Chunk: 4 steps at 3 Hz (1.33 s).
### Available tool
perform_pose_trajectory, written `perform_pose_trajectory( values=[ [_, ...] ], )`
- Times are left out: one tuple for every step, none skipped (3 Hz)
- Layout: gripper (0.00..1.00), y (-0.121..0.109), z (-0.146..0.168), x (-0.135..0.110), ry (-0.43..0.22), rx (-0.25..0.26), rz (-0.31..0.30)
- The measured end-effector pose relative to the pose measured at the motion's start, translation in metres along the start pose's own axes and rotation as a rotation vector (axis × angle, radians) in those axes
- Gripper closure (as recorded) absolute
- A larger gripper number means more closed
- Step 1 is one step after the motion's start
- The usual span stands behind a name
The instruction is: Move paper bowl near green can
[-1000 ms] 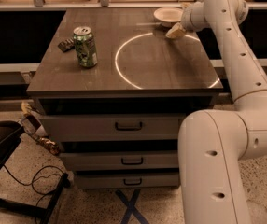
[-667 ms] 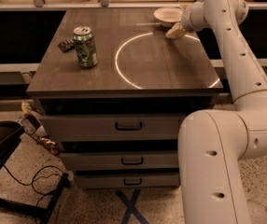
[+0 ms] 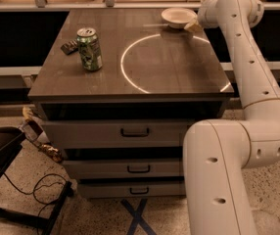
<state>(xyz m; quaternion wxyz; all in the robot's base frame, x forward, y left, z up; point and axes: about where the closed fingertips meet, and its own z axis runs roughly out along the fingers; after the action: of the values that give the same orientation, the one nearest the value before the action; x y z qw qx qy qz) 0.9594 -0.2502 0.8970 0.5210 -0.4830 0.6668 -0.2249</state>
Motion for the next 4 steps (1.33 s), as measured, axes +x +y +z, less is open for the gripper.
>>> perform_pose_trajectory(
  values=[
    [0.27,-0.008,0.0,0.004,0.008,0.034,-0.012],
    [0.27,-0.005,0.003,0.004,0.004,0.03,-0.009],
    [0.27,0.006,0.008,0.003,-0.008,0.005,0.002],
    [0.28,0.014,0.013,0.001,-0.02,-0.011,0.013]
  ],
)
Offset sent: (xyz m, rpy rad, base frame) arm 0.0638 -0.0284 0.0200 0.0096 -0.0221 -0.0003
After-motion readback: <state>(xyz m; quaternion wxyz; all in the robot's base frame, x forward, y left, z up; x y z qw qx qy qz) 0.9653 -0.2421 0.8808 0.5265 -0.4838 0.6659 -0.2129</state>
